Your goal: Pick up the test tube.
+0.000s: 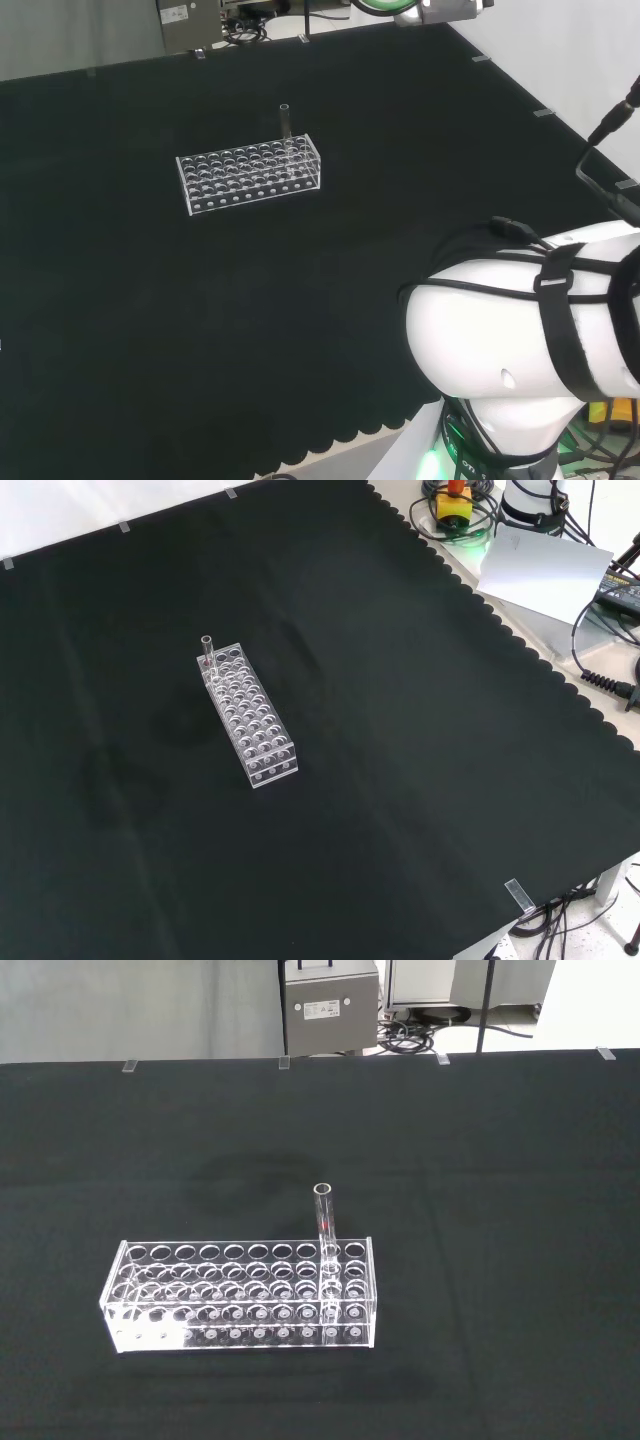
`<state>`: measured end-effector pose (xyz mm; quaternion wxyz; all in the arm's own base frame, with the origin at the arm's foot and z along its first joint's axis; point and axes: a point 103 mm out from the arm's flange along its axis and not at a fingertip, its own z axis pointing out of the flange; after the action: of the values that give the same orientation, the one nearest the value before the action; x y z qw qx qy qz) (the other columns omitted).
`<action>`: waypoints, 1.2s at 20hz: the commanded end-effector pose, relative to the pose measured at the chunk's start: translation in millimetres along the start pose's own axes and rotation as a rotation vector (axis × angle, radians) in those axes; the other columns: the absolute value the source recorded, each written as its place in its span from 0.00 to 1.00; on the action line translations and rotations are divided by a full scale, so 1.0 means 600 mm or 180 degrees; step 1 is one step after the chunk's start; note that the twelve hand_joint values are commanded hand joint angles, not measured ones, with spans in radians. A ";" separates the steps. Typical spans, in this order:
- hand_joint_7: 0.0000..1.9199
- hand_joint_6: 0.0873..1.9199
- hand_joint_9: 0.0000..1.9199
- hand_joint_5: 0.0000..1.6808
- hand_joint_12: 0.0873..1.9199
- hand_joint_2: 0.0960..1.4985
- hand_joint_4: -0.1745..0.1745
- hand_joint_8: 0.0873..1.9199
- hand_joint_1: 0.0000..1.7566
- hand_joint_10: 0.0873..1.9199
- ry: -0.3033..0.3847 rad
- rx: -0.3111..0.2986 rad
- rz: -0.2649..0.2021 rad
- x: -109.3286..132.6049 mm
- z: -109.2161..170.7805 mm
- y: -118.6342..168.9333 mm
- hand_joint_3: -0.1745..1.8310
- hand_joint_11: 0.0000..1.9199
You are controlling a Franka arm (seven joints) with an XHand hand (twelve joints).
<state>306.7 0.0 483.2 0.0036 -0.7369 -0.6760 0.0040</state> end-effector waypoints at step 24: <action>0.20 0.00 0.16 0.21 0.82 0.47 0.19 0.40 0.45 0.45 0.0070 0.0484 -0.0263 0.009 0.068 0.249 0.38 0.10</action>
<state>403.2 -7.4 463.2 0.0442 -0.7173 -0.6950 0.0228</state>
